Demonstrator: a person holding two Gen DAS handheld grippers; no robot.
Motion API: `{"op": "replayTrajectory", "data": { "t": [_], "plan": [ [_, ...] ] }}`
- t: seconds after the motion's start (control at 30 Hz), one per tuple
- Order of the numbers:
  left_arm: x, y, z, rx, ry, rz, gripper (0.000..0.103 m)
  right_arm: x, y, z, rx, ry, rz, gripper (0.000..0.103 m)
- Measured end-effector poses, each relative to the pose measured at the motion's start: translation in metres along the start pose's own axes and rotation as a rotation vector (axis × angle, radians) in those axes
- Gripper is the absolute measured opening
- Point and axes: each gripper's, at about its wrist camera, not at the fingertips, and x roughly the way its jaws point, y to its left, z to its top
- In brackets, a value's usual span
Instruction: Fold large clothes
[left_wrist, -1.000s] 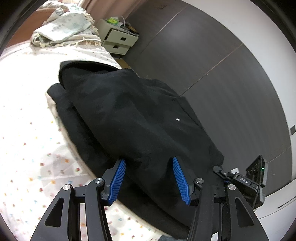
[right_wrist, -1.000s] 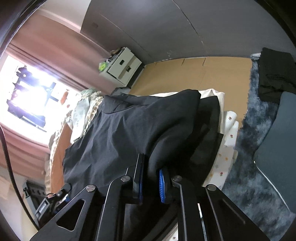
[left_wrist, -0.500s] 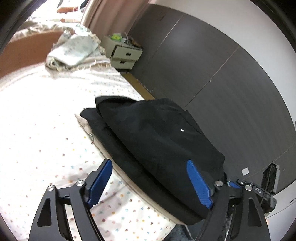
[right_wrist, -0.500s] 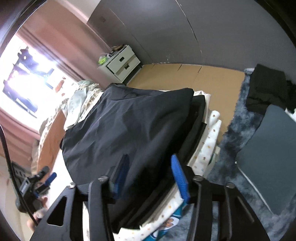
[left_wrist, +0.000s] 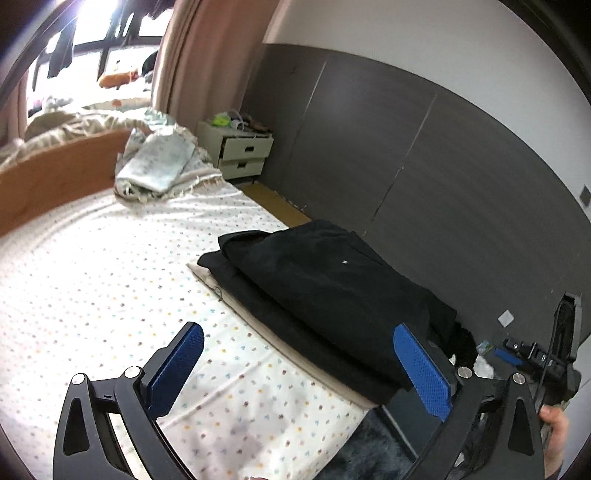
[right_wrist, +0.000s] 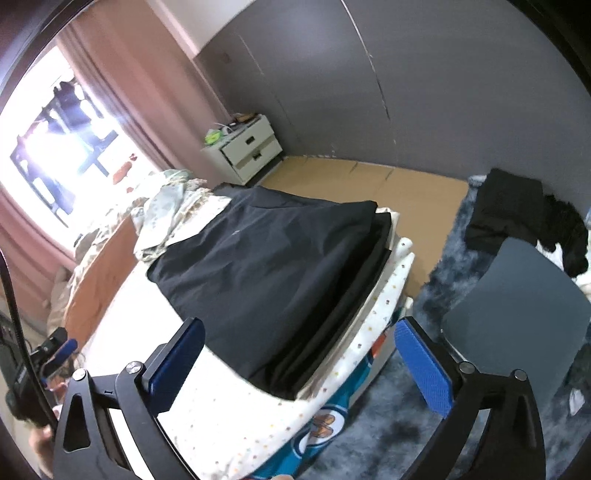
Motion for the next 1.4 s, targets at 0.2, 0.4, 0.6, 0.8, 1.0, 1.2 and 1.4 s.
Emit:
{"op": "replayTrajectory", "data": {
  "t": [0.2,0.4,0.6,0.8,1.0,1.2,1.4],
  "plan": [
    [-0.045,-0.008,-0.013,0.028,-0.033,-0.007,0.103,-0.038,0.013,-0.020,-0.033,-0.028,-0.002,0.103],
    [-0.107,-0.015,-0.032,0.074,-0.131,0.038,0.103,-0.078,0.030,-0.039,-0.086,-0.075,-0.007,0.103],
    [-0.156,-0.023,-0.057,0.107,-0.186,0.073,0.103,-0.112,0.047,-0.056,-0.147,-0.123,0.001,0.103],
    [-0.197,-0.034,-0.086,0.148,-0.218,0.139,0.103,-0.145,0.056,-0.078,-0.188,-0.179,-0.015,0.103],
    [-0.230,-0.044,-0.117,0.167,-0.231,0.165,0.103,-0.173,0.065,-0.099,-0.247,-0.219,-0.002,0.103],
    [-0.258,-0.052,-0.146,0.187,-0.265,0.196,0.103,-0.195,0.064,-0.126,-0.293,-0.251,0.023,0.103],
    [-0.279,-0.058,-0.175,0.178,-0.297,0.206,0.103,-0.215,0.058,-0.149,-0.332,-0.280,0.043,0.103]
  ]
}}
